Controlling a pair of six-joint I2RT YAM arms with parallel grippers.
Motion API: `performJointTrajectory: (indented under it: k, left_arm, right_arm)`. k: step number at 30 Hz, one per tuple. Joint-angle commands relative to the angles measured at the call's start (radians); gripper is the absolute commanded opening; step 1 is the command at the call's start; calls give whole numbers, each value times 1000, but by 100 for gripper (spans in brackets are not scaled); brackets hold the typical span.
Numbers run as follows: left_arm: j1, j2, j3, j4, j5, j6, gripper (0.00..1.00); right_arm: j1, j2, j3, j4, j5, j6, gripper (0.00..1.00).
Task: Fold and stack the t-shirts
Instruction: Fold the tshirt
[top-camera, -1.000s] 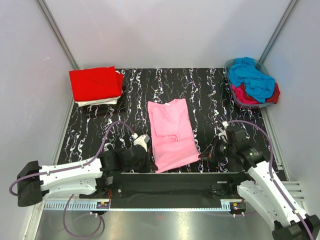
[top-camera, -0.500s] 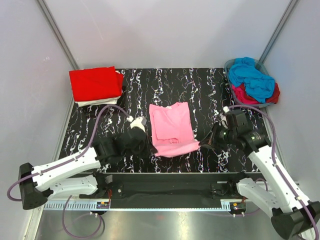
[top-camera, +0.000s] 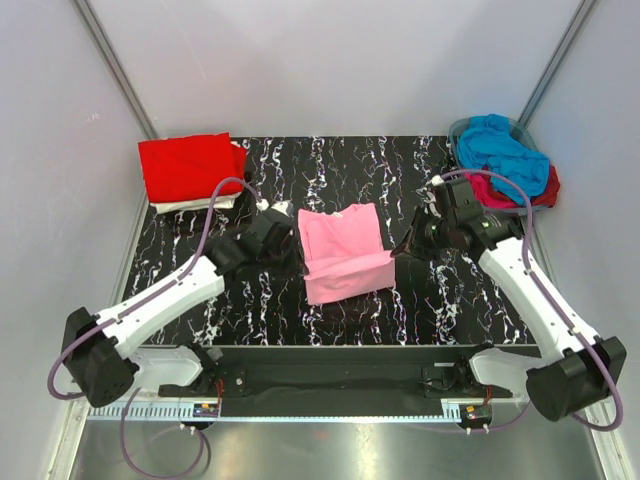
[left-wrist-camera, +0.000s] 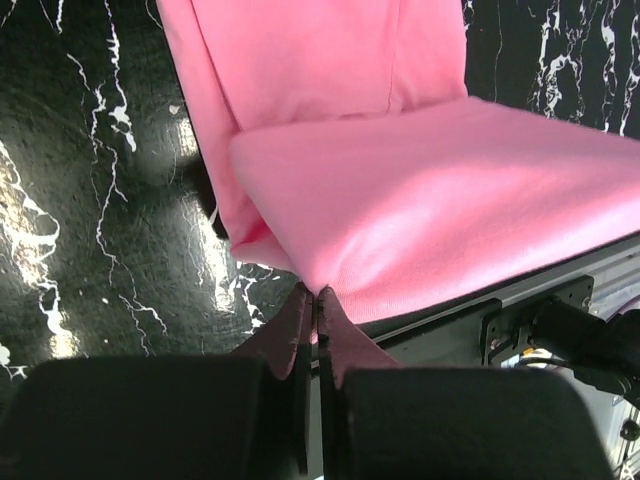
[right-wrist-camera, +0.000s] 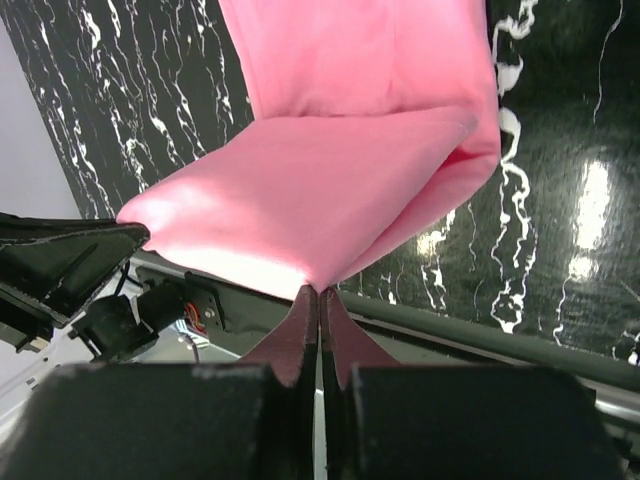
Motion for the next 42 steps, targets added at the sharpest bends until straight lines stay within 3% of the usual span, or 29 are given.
performJointTrajectory:
  k: [1,9,12,13,14,15,16,17,18,20,22,23,26,31,35,40,42]
  left_arm:
    - [31,25,68,12,73,71,1]
    - [183,170,211,-11,191,167,1]
    - [272,305,332,-37,205,233,1]
    - [292,353,374,-67,182,248,5]
    - [339,403,415,-71,164,267,18]
    - [367,525,513,-68,184,308,38]
    - [395,598,570,-78,211,321,77]
    - [440,749,691,-107,257,318,95]
    - [459,816,744,-173,279,310,99]
    - [473,896,804,-193,267,325,99]
    - [473,870,766,-140,261,333,99]
    - [475,820,708,-109,254,337,99]
    - [475,720,584,3,247,333,99]
    - [475,608,372,210,250,318,99]
    - [475,579,226,378,312,313,95]
    - [473,684,251,475,385,319,80]
    - [473,723,281,483,392,330,77]
  right_arm:
    - [1,39,98,26,45,-46,0]
    - [-48,267,292,29,39,-93,0]
    - [-72,450,497,20,60,-109,0]
    - [-72,572,553,24,76,-104,8]
    - [-77,647,619,21,80,-113,38]
    - [-88,735,803,-15,140,-95,62]
    - [-95,925,925,-69,154,-87,79]
    - [-98,1018,1049,-148,104,-104,99]
    - [-98,1097,1249,-179,88,-116,100]
    - [-98,1247,1427,-271,106,-123,100]
    - [-98,1194,1349,-165,105,-136,100]
    - [-98,1135,1129,-86,90,-135,100]
    - [-98,892,732,192,79,-120,100]
    - [-100,653,433,289,119,-120,100]
    - [-98,483,91,432,122,-78,100]
    - [-89,335,-231,663,-4,-9,100]
    - [-83,308,-287,708,-10,-12,100]
